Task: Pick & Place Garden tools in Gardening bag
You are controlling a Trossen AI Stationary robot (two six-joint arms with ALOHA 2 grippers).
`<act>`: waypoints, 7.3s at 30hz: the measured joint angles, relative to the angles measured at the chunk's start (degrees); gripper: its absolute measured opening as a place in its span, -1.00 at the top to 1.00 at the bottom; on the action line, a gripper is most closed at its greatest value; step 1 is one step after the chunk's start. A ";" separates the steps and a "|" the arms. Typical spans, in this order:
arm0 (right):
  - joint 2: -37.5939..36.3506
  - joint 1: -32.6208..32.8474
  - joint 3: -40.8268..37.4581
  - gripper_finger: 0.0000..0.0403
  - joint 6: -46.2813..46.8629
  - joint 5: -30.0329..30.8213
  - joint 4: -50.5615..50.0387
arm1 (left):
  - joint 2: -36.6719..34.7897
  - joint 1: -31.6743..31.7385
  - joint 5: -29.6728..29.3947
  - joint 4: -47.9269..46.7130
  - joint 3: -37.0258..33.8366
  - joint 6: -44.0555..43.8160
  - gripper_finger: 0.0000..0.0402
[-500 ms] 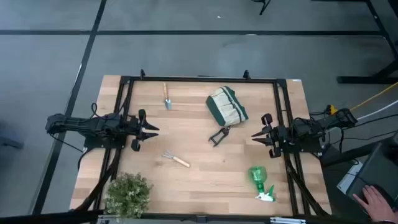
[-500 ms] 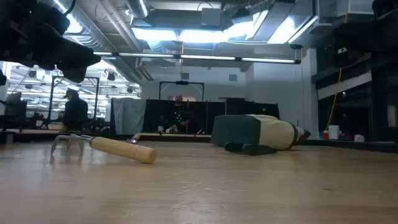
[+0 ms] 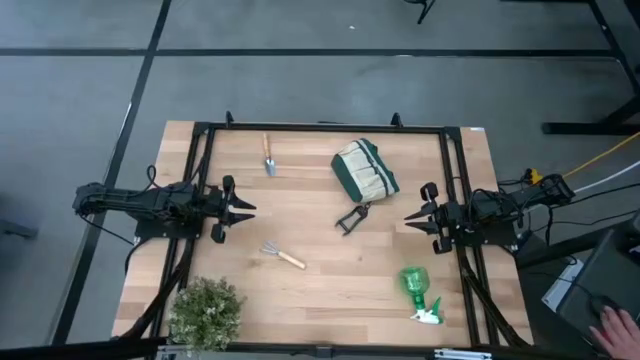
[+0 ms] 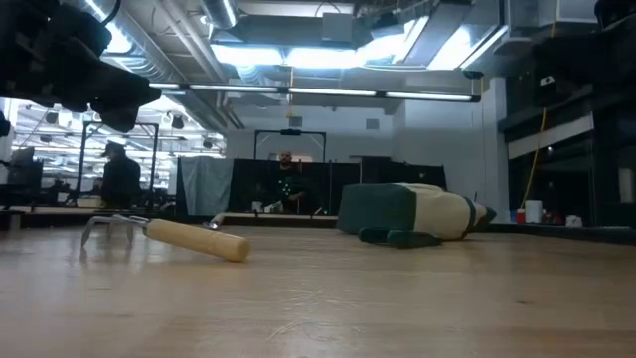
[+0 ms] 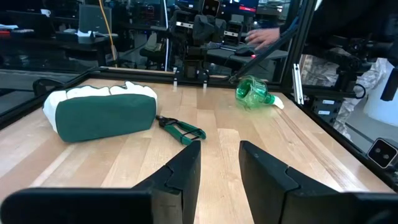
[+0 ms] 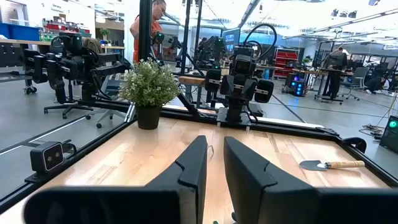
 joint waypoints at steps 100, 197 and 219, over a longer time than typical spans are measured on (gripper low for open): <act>65.28 2.71 41.13 0.70 -0.02 -2.03 -25.36 | 0.00 -0.01 0.00 0.00 0.02 0.00 0.47; 69.18 -59.07 43.69 -0.32 32.56 -17.50 -35.44 | 0.00 0.00 0.00 -0.01 0.01 -0.01 0.47; 81.24 -68.85 43.69 -0.15 24.57 -38.25 -30.44 | 0.00 0.01 0.00 0.00 0.02 0.00 0.47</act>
